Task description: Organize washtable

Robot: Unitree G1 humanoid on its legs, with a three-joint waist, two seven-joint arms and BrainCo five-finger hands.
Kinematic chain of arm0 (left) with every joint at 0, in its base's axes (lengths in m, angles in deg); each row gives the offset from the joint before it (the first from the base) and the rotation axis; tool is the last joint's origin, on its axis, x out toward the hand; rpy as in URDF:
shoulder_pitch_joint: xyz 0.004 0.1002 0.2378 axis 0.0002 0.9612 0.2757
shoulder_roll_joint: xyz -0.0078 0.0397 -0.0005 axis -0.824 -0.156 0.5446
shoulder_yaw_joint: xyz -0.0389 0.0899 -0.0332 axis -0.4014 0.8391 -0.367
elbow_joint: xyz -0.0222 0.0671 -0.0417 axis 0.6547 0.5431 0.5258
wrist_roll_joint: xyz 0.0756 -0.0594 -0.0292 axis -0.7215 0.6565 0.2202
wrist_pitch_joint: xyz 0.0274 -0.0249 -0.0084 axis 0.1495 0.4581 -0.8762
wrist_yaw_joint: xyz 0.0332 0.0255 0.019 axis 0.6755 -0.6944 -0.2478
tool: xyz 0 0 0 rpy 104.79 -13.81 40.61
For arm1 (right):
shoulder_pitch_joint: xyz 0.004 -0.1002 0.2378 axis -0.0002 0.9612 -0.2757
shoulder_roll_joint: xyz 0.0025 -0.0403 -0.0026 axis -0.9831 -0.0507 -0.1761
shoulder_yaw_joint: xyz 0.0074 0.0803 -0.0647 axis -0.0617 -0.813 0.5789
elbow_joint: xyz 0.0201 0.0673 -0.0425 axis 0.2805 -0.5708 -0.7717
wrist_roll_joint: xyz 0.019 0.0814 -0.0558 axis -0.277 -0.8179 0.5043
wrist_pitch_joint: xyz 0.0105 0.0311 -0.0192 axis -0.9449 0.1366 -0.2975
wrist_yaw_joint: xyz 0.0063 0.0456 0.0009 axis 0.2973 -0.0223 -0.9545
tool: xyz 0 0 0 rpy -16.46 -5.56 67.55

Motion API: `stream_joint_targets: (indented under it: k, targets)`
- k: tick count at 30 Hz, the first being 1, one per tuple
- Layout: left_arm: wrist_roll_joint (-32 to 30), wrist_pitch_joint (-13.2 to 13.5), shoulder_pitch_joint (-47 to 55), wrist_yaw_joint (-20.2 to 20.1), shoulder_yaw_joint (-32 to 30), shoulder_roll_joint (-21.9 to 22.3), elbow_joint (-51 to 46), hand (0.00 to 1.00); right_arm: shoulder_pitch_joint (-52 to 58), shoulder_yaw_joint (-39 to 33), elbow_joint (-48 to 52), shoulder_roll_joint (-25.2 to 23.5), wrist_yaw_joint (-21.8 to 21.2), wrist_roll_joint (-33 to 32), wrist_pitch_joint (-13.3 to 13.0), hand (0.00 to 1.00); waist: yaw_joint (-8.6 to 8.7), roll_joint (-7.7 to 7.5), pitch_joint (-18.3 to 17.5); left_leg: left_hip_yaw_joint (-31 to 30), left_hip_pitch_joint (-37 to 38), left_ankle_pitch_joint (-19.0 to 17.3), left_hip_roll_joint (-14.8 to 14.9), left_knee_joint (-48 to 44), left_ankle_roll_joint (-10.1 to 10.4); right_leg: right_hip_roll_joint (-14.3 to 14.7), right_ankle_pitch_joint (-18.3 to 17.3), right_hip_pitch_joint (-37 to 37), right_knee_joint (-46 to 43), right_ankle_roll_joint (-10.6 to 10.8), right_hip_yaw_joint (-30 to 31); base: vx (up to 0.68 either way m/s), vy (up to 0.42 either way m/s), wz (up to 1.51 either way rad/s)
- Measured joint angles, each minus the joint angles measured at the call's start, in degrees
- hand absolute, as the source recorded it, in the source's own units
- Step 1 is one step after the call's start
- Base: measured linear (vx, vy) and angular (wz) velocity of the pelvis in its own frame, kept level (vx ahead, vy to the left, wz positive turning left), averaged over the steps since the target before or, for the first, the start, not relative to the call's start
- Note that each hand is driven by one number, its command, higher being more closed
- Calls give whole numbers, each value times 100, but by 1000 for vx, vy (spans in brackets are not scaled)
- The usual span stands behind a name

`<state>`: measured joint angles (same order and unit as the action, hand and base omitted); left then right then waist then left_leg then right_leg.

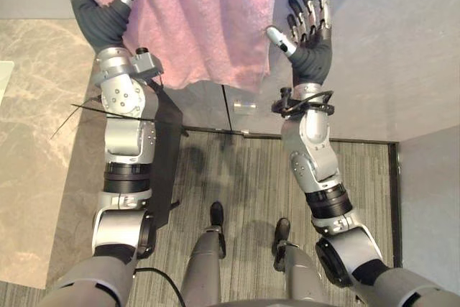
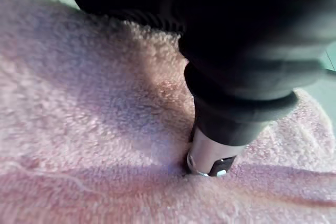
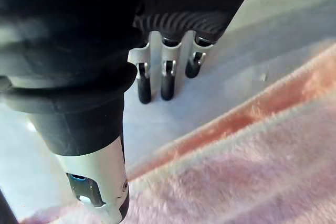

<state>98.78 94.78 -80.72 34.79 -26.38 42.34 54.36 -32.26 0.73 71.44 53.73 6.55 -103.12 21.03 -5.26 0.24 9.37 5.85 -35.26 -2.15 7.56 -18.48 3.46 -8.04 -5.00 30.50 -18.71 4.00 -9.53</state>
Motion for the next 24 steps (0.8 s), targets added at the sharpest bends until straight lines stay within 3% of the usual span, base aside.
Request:
stream_joint_targets:
  k: [8, 15, 21, 22, 24]
  targets:
    - [2, 78, -229, 14, 2, 1, -169, 100, -959, -207, -727, 79, 146, -497, 6, 0, -16, 42, 180, -28, -52, 0, 35, -87, 0, 31, 0, 11, -34, 0, -11, -19, 3, 0]
    - [46, 131, -260, -22, 45, -1, -447, 100, -1593, 185, -1007, 105, -259, -911, 13, 0, -43, 56, 323, -60, -136, 0, 47, -174, 1, 35, 0, 70, -104, 0, -36, -5, 3, 1]
    - [93, 203, -266, -257, 275, -55, -455, 100, -1768, 938, -1007, 225, -710, -870, 123, 0, -64, 58, 325, -103, -223, 0, 60, -235, 1, 46, 5, 97, -103, -7, -79, -6, 1, 2]
    - [92, 203, -266, -258, 291, -117, -455, 100, -1777, 1020, -1007, 215, -767, -834, 123, 100, -67, 58, 326, -104, -229, 0, 62, -236, 1, 49, 5, 97, -100, -8, -82, 0, 0, 0]
    - [91, 202, -266, -258, 399, -218, -454, 100, -1814, 1142, -1050, 242, -809, -768, 120, 100, -114, 57, 326, -99, -231, 0, 86, -237, 1, 76, 34, 97, -83, -50, -81, -3, -1, -3]
